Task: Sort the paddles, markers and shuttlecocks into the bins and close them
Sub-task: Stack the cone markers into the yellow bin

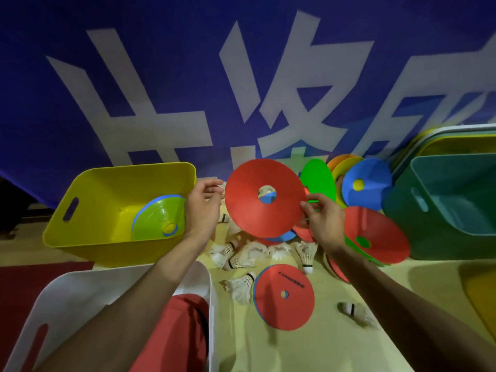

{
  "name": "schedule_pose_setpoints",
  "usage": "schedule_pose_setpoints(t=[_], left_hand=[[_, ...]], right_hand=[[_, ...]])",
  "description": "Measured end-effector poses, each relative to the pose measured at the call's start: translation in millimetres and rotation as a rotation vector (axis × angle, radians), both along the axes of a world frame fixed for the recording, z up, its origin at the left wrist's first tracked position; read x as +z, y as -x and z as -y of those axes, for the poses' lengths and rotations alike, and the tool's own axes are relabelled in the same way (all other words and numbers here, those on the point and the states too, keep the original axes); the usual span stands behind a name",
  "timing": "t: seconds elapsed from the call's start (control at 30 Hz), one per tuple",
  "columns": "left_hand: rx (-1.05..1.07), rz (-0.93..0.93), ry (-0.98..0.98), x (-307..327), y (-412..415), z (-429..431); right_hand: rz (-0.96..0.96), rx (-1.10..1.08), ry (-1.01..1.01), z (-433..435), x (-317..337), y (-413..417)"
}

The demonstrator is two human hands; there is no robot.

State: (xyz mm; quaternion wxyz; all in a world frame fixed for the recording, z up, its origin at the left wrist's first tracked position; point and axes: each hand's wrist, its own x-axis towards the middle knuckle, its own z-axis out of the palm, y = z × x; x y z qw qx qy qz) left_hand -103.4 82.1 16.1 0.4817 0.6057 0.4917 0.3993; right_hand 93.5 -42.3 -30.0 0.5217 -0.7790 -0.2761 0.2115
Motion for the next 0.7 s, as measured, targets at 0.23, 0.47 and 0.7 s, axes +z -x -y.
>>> schedule_pose_setpoints(t=[0.23,0.47,0.7], left_hand=[[0.052,-0.022,0.097,-19.9,-47.5,29.9],[-0.075,-0.198,0.216,-39.4,-122.8,51.7],[-0.085,-0.365,0.352,-78.5,-185.3,50.9]], right_hand=[[-0.246,-0.192,-0.227,7.5,23.8,-52.4],[-0.314,-0.208,-0.313,29.8,18.8,-107.5],[-0.428,-0.16,-0.318,55.7,13.8,-151.3]])
